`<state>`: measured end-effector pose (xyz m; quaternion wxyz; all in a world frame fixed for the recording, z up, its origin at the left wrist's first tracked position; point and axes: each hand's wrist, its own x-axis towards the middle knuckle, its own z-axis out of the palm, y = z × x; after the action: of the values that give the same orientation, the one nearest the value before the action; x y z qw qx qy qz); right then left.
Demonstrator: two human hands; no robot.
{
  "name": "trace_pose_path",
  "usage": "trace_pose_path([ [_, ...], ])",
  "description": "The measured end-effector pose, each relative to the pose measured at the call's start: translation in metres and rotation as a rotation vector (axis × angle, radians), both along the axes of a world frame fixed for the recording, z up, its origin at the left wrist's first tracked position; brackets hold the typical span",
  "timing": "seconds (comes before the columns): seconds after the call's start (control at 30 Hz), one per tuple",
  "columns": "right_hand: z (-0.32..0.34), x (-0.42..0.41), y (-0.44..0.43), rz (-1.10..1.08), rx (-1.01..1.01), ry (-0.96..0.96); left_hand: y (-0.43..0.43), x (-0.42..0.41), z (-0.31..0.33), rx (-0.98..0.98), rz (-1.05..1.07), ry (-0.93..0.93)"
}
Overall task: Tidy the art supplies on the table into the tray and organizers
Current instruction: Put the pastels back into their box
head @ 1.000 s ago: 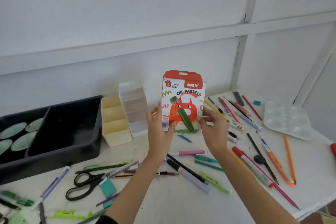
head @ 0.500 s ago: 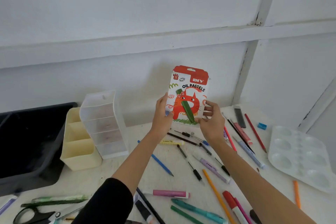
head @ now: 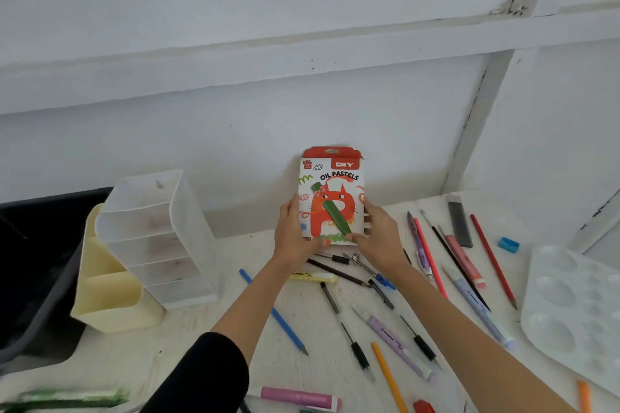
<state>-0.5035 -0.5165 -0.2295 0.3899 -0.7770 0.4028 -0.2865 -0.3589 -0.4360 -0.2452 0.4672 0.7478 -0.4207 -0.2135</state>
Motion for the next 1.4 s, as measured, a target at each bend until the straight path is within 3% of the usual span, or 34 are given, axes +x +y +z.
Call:
trace_pose_path([
  [0.27, -0.001, 0.003, 0.004, 0.143, 0.001, 0.271, 0.019, -0.002, -0.001, 0.11, 0.036, 0.054],
  [0.5, 0.0, 0.006, 0.033, 0.215, 0.11, 0.19, 0.053, -0.002, 0.0, 0.248, 0.118, 0.031],
  [0.67, -0.008, 0.01, 0.053, 0.237, 0.011, 0.349, 0.078, -0.005, 0.006, 0.311, 0.116, 0.042],
  [0.93, -0.009, 0.005, 0.077, 0.295, -0.003, 0.427, 0.103, -0.014, 0.005, 0.454, 0.16, -0.053],
  [1.13, -0.008, 0.001, 0.092, 0.256, -0.05, 0.436, 0.118, -0.029, 0.007, 0.436, 0.193, -0.203],
  [1.23, -0.003, 0.0, 0.105, 0.172, -0.24, 0.483, 0.128, -0.043, 0.011, 0.286, 0.253, -0.227],
  [1.3, 0.001, 0.003, 0.119, 0.145, -0.33, 0.386, 0.138, -0.051, 0.017, 0.17, 0.287, -0.202],
  [1.4, 0.007, 0.017, 0.147, 0.233, -0.276, 0.139, 0.158, -0.056, 0.027, 0.028, 0.38, -0.147],
])
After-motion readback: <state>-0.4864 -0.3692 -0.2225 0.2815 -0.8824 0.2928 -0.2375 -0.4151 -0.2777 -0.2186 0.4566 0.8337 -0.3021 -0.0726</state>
